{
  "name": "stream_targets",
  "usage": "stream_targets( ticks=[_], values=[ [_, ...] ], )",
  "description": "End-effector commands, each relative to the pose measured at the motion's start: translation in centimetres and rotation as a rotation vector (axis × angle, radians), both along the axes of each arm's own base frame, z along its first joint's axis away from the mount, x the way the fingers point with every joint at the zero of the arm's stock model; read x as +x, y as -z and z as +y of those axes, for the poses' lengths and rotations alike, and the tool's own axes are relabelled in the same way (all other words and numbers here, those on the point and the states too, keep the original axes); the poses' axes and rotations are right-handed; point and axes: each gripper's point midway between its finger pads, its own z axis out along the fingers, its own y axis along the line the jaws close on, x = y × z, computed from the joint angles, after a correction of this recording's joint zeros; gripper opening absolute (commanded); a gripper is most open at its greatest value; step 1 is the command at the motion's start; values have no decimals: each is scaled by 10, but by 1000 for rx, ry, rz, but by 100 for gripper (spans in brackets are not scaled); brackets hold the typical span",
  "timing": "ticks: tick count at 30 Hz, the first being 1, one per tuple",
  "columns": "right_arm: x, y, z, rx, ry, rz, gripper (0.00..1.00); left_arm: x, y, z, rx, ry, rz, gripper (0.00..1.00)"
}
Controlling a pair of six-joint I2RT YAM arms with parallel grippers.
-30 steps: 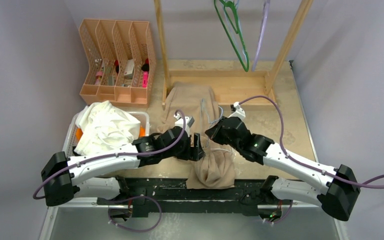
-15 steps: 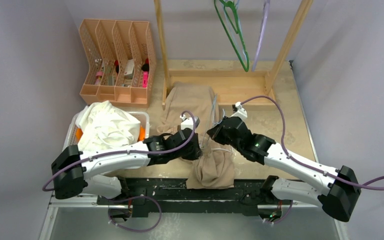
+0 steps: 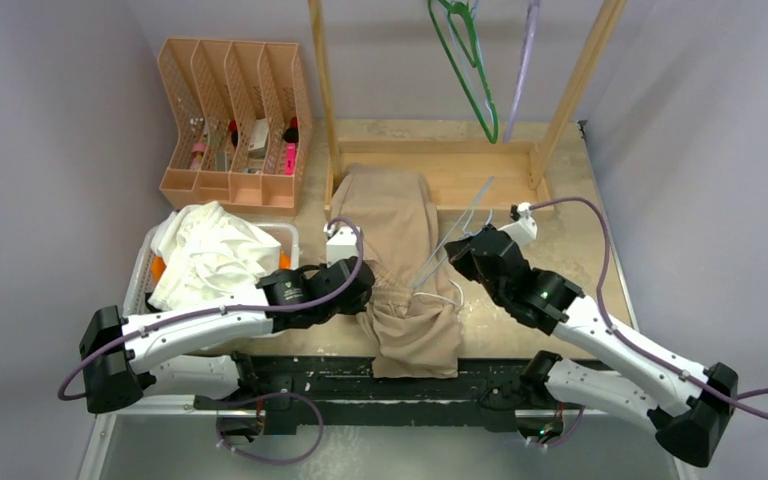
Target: Remove the shorts from the hanger
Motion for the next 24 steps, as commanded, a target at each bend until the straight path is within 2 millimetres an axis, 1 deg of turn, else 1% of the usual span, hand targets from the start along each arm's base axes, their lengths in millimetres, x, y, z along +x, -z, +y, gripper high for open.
stream_targets(
  ticks=[1, 4, 7, 9, 11, 13, 15, 17, 18, 19, 20, 21, 22, 23, 24],
  values=[
    [-1, -5, -35, -14, 157, -9, 0, 31, -38, 30, 77, -123, -123, 0],
    [-1, -6, -53, -55, 229, -11, 0, 42, -45, 42, 119, -151, -137, 0],
    [-2, -19, -68, -102, 275, -24, 0, 56, -50, 58, 126, -202, -133, 0],
    [-7, -22, -85, -135, 335, -15, 0, 65, -60, 67, 127, -231, -149, 0],
    [-12, -28, -95, -160, 349, -20, 0, 73, -73, 73, 132, -257, -183, 0],
    [-16, -32, -95, -153, 320, -26, 0, 82, -85, 73, 130, -264, -210, 0],
    [-17, -35, -89, -149, 260, -41, 0, 91, -95, 73, 152, -265, -228, 0],
    [-22, -32, -88, -143, 239, -31, 0, 103, -100, 73, 176, -273, -227, 0],
    [-23, -33, -85, -144, 210, -36, 0, 108, -103, 71, 175, -270, -223, 0],
    [-23, -35, -79, -142, 165, -44, 0, 111, -103, 64, 167, -251, -214, 2],
    [-24, -34, -70, -137, 115, -46, 0, 113, -102, 55, 153, -225, -208, 11],
    [-25, -34, -61, -122, 63, -46, 0, 117, -102, 47, 134, -208, -207, 30],
    [-27, -33, -50, -102, 8, -42, 0, 119, -95, 40, 135, -195, -190, 49],
    [-30, -31, -41, -82, -38, -33, 0, 119, -90, 37, 138, -190, -173, 63],
    [-33, -28, -33, -62, -81, -28, 0, 119, -87, 36, 139, -193, -159, 70]
  ],
)
